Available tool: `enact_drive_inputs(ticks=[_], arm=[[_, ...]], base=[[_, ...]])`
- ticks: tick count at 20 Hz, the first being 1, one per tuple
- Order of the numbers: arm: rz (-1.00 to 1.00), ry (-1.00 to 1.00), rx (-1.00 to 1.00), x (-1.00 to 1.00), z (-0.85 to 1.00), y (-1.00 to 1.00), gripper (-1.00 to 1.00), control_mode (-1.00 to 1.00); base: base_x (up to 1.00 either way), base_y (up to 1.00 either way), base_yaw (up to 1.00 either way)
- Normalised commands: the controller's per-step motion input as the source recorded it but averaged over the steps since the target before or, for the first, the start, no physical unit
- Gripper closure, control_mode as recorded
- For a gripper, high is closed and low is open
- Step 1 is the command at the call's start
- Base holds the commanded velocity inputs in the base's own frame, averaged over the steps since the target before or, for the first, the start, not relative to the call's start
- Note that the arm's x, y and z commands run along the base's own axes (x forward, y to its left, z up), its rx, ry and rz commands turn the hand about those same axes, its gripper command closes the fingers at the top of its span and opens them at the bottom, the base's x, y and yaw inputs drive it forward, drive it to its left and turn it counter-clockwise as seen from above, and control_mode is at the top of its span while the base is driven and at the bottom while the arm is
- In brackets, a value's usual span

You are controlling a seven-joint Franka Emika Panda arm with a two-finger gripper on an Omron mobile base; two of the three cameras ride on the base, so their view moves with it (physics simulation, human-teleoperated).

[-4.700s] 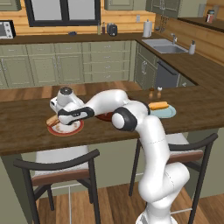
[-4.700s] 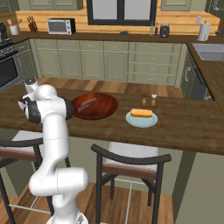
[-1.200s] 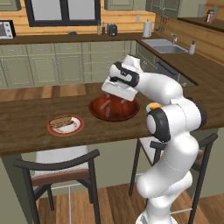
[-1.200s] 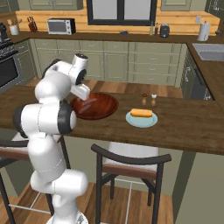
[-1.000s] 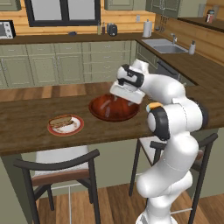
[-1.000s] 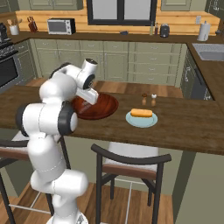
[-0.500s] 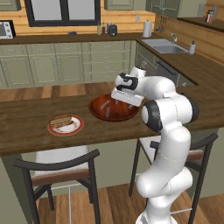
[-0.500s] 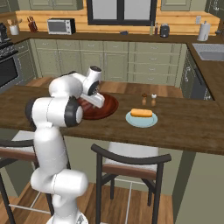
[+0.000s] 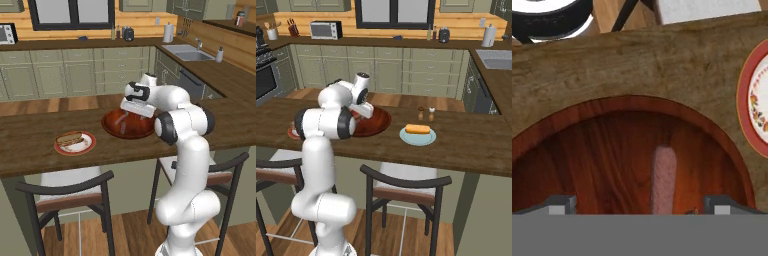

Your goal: Place one bun and one sausage from the bowl on each plate.

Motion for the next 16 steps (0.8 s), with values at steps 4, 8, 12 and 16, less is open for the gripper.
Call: enact_drive_inputs(ticks=[4, 8, 12, 16], arm=[[0.0, 0.0, 0.0, 0.22, -0.39, 0.28, -1.0, -1.0], [0.0, 0.0, -0.02, 0.22, -0.4, 0.11, -1.0, -1.0], [0.0, 0.0, -0.01, 0.2, -0.18, 0.03, -1.0, -1.0], [0.0, 0.0, -0.01, 0.02, 0.0, 0.05, -1.0, -1.0]], base=[[0.0, 0.0, 0.0], [0.0, 0.0, 0.0], [0.0, 0.0, 0.0], [0.0, 0.0, 0.0]])
